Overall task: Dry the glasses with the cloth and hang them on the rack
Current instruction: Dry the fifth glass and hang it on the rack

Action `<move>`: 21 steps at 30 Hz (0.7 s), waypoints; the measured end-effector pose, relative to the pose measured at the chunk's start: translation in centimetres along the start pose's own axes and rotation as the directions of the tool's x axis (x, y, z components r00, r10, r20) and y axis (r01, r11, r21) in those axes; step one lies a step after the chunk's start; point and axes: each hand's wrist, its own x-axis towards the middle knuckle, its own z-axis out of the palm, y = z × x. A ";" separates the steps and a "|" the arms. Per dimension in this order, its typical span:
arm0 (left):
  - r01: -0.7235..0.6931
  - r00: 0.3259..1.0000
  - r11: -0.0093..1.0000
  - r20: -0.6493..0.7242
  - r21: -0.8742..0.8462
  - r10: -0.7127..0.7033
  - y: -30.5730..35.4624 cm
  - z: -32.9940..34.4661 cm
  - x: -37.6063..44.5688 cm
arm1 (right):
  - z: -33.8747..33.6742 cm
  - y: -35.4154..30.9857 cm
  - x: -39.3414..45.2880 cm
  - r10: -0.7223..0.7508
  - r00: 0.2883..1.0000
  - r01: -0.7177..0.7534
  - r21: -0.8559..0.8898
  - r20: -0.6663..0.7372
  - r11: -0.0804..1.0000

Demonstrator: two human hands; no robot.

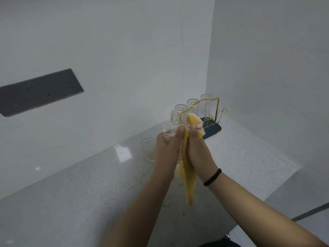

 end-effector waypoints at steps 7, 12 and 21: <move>0.045 0.997 0.998 -0.056 -0.037 -0.047 -0.4 -0.1 0.4 | -1.4 -0.6 1.2 0.224 0.963 -0.264 0.344 0.151 0.901; 0.015 0.997 0.984 -0.073 0.179 -0.002 -0.2 0.1 0.5 | -0.1 0.3 -0.4 0.093 0.994 -0.091 0.053 -0.050 0.994; 0.003 1.000 0.999 0.022 0.032 -0.004 0.2 0.0 0.7 | -2.1 -0.7 1.3 0.274 0.952 -0.305 0.449 0.133 0.840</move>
